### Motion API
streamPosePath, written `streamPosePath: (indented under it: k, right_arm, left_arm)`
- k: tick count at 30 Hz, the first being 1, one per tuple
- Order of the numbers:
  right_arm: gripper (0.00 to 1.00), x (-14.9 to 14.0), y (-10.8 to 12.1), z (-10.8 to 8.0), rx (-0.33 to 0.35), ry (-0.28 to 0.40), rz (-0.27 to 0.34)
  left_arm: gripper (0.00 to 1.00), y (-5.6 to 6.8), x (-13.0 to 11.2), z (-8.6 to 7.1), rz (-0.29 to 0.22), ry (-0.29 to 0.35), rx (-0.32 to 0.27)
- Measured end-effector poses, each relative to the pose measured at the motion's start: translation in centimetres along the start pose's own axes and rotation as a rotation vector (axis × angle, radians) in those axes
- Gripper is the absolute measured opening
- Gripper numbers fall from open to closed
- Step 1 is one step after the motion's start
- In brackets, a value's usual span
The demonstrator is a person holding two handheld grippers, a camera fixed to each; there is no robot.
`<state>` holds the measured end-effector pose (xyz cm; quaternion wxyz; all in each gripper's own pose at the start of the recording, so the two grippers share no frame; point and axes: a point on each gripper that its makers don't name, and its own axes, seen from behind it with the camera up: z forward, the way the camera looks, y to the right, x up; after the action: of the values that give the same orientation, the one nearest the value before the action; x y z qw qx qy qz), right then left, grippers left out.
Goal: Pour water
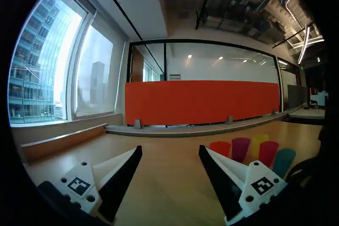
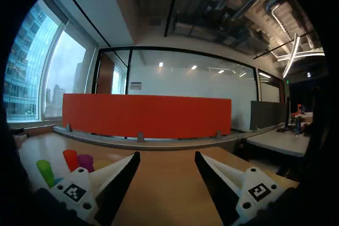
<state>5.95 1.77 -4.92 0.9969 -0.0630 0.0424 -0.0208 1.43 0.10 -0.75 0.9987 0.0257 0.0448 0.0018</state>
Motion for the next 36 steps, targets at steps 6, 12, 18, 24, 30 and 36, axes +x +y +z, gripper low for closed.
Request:
streamPosePath:
  k: [6,12,18,24,30,36]
  right_arm:
    - [1.00,0.3,0.0,0.0,0.000,0.002,0.002]
    - [1.00,0.6,0.3,-0.1,-0.004,0.003,-0.002]
    - [1.00,0.8,0.3,0.0,-0.004,0.007,-0.002]
    - [1.00,0.8,0.3,0.0,-0.003,0.009,-0.002]
    - [1.00,0.7,0.3,0.0,-0.001,0.009,-0.004]
    - [1.00,0.7,0.2,-0.1,0.003,0.011,-0.005]
  left_arm:
    - [1.00,-0.1,-0.8,0.3,-0.003,-0.010,0.003]
    - [1.00,-0.1,-1.2,0.5,-0.011,-0.018,0.001]
    - [1.00,0.0,-1.4,0.7,-0.008,-0.029,-0.005]
    - [1.00,0.1,-2.0,0.9,-0.009,-0.053,-0.010]
    - [1.00,0.2,-2.3,0.9,-0.009,-0.064,-0.015]
    - [1.00,0.3,-2.4,1.0,-0.009,-0.065,-0.022]
